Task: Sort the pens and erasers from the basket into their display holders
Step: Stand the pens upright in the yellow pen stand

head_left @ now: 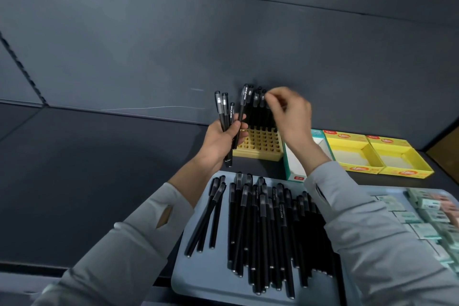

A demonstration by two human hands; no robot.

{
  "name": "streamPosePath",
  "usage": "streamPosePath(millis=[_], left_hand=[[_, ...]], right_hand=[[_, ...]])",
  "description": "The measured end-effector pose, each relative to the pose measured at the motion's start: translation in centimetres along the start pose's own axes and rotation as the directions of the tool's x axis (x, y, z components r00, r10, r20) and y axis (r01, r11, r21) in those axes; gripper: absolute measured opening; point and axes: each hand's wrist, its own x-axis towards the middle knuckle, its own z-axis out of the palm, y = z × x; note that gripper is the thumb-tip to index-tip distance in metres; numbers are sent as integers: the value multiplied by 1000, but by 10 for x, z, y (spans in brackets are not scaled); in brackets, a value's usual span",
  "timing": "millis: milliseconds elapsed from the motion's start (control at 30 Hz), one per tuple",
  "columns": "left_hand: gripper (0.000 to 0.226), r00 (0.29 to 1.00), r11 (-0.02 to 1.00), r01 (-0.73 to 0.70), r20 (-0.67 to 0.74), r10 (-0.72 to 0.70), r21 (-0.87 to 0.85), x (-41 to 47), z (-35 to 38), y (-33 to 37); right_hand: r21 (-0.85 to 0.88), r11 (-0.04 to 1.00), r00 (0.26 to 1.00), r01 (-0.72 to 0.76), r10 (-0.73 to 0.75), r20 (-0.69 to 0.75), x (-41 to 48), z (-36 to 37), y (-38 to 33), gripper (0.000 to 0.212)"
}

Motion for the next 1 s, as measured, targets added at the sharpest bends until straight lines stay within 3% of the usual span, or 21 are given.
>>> streamPosePath(millis=[100, 200, 367, 467, 567, 633, 767, 900, 1000], left_hand=[[25, 1000, 1000, -6, 20, 6, 26, -1, -2, -2], [24, 999, 999, 0, 33, -1, 46, -3, -5, 0], [22, 1000, 994, -1, 17, -1, 105, -5, -16, 1], [21, 998, 995, -10, -56, 16, 101, -6, -26, 2], [18, 985, 998, -2, -174, 13, 67, -7, -37, 6], [11, 977, 996, -10, -213, 27, 83, -6, -41, 6], [21, 965, 999, 3, -262, 7, 37, -6, -41, 8], [7, 973, 999, -35, -230, 32, -8, -9, -44, 9], [10, 981, 999, -51, -187, 48, -13, -12, -46, 8]], right_hand=[[204, 969, 970, -142, 95, 222, -1, 11, -19, 19], [341, 906, 938, -252, 142, 315, -2, 18, -23, 10], [356, 883, 917, -306, 173, 360, 0, 24, -27, 13], [370, 883, 943, -290, 199, 266, 6, 21, -28, 13], [274, 940, 975, -200, 166, 145, 12, 18, -24, 16], [151, 979, 986, -136, 119, 119, 11, 21, -22, 20], [7, 999, 993, -48, 46, 110, 4, 32, -21, 20], [-10, 999, 988, -46, 47, 144, 1, 42, -21, 23], [-33, 997, 978, -72, 77, 192, -4, 50, -22, 23]])
